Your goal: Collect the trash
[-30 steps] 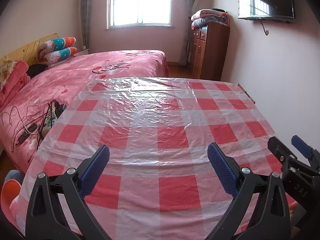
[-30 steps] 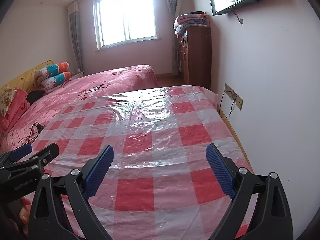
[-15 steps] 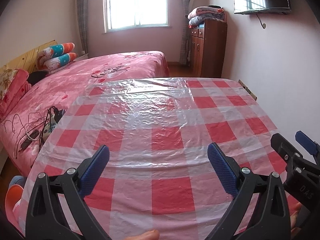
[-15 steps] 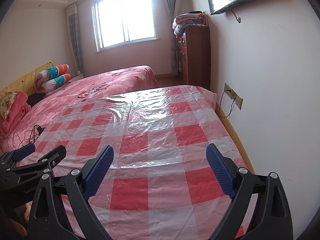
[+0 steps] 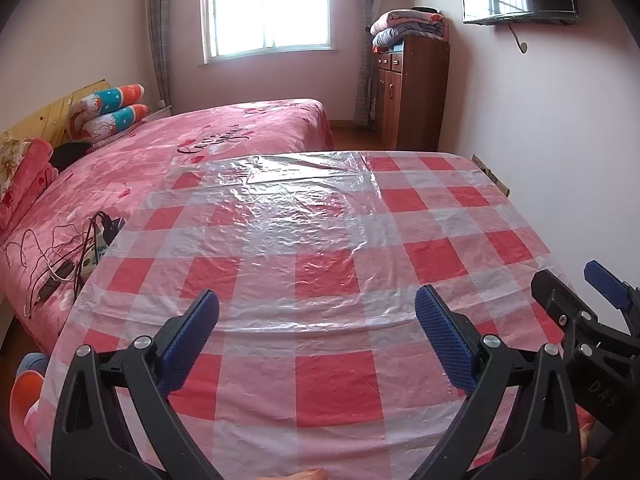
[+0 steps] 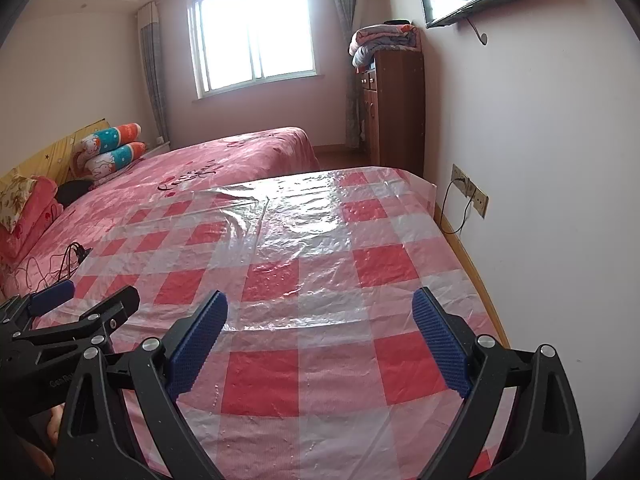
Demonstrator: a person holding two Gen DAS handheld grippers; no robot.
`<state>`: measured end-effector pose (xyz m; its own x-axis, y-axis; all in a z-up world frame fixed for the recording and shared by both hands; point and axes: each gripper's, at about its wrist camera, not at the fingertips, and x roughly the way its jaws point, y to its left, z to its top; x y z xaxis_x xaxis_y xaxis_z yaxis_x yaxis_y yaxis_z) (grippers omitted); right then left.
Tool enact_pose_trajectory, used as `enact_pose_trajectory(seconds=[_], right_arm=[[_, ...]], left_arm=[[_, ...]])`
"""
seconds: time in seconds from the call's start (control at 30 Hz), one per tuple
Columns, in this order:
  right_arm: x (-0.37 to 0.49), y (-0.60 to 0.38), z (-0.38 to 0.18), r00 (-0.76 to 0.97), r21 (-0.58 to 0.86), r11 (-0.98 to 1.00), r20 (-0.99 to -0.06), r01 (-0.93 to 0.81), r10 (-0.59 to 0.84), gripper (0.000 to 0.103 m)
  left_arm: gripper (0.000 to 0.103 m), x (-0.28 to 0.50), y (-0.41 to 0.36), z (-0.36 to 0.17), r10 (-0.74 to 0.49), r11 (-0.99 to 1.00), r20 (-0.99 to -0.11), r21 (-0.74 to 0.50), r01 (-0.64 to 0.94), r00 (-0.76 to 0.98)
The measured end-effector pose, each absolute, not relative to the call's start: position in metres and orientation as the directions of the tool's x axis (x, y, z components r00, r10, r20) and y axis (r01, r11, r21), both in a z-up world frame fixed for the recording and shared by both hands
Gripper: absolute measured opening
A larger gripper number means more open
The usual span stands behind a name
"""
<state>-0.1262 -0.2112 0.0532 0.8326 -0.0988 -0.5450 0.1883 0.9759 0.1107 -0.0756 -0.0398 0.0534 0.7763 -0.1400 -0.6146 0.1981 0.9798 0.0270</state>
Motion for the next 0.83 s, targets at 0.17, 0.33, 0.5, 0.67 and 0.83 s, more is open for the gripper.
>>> enact_pose_trajectory(seconds=[0.17, 0.33, 0.5, 0.67, 0.83], right_arm=[[-0.126, -0.212, 0.053, 0.832, 0.112, 0.976, -0.545, 0.189, -0.099, 0.092], [-0.125, -0.213, 0.05, 0.826, 0.116, 0.975, -0.556, 0.19, -0.095, 0.092], [-0.119, -0.22, 0.045, 0.809, 0.132, 0.97, -0.58, 0.206, -0.093, 0.095], [-0.101, -0.228, 0.034, 0.753, 0.143, 0.962, -0.652, 0.233, -0.085, 0.095], [-0.077, -0.228, 0.017, 0.658, 0.114, 0.96, -0.748, 0.255, -0.086, 0.095]], left_arm=[[0.099, -0.074, -0.041, 0.05, -0.14, 0.978, -0.619, 0.035, 0.205, 0.773], [0.099, -0.071, -0.041, 0.046, -0.142, 0.979, -0.627, 0.025, 0.202, 0.766], [0.099, -0.062, -0.042, 0.037, -0.153, 0.978, -0.651, 0.008, 0.209, 0.743], [0.099, -0.04, -0.043, 0.016, -0.127, 0.983, -0.737, -0.003, 0.184, 0.664], [0.099, -0.023, -0.046, -0.001, -0.106, 0.985, -0.797, -0.003, 0.172, 0.595]])
